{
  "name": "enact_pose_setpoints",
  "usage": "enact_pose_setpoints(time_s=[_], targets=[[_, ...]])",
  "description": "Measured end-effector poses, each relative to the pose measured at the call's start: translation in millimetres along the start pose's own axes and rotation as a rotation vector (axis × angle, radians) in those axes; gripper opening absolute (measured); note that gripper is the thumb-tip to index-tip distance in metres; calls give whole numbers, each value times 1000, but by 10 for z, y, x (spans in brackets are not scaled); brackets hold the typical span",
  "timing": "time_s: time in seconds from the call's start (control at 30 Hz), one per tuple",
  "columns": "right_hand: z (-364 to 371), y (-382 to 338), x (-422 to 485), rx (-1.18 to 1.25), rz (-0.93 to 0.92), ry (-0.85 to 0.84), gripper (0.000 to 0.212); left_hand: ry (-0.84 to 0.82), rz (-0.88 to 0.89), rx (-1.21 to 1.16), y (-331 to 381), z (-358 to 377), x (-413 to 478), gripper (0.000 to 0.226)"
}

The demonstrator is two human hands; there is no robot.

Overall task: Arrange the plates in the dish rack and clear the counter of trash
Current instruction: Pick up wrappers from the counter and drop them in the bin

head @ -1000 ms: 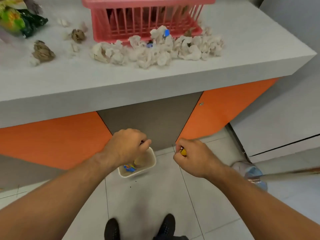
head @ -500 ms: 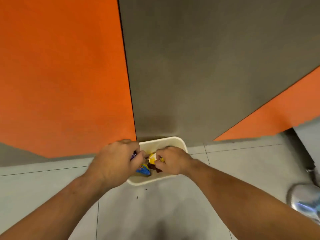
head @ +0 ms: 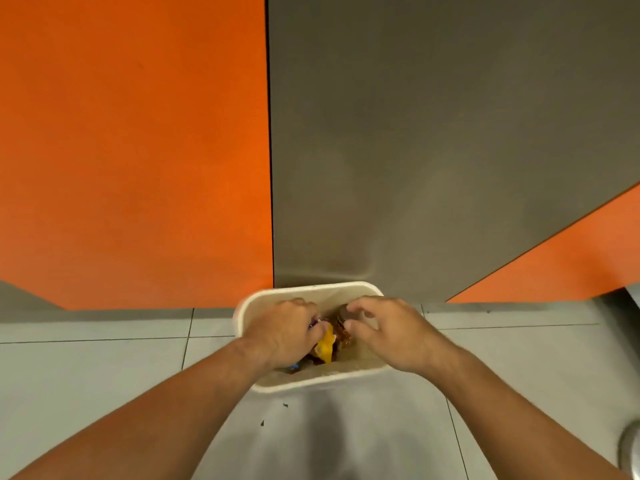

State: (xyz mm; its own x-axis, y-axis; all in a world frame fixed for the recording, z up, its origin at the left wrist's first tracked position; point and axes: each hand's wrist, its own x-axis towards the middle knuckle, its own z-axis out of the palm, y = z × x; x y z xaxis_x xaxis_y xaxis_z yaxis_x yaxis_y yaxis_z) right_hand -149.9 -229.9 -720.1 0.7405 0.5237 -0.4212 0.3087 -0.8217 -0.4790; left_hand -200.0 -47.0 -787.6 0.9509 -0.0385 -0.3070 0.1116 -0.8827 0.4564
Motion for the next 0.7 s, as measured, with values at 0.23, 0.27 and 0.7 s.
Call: enact_pose_setpoints(time_s=[0.23,0.27,0.7], targets=[[-130,66,-572,43,15,212,28,-386,-67,232,-206,544,330,53],[-140,76,-610,38,30,215,29,-420,-83,242,-194,509,338,55],[-1942,-1017,-1837,39,-50,387,62,15,376,-84,1493,-2685,-1195,48]])
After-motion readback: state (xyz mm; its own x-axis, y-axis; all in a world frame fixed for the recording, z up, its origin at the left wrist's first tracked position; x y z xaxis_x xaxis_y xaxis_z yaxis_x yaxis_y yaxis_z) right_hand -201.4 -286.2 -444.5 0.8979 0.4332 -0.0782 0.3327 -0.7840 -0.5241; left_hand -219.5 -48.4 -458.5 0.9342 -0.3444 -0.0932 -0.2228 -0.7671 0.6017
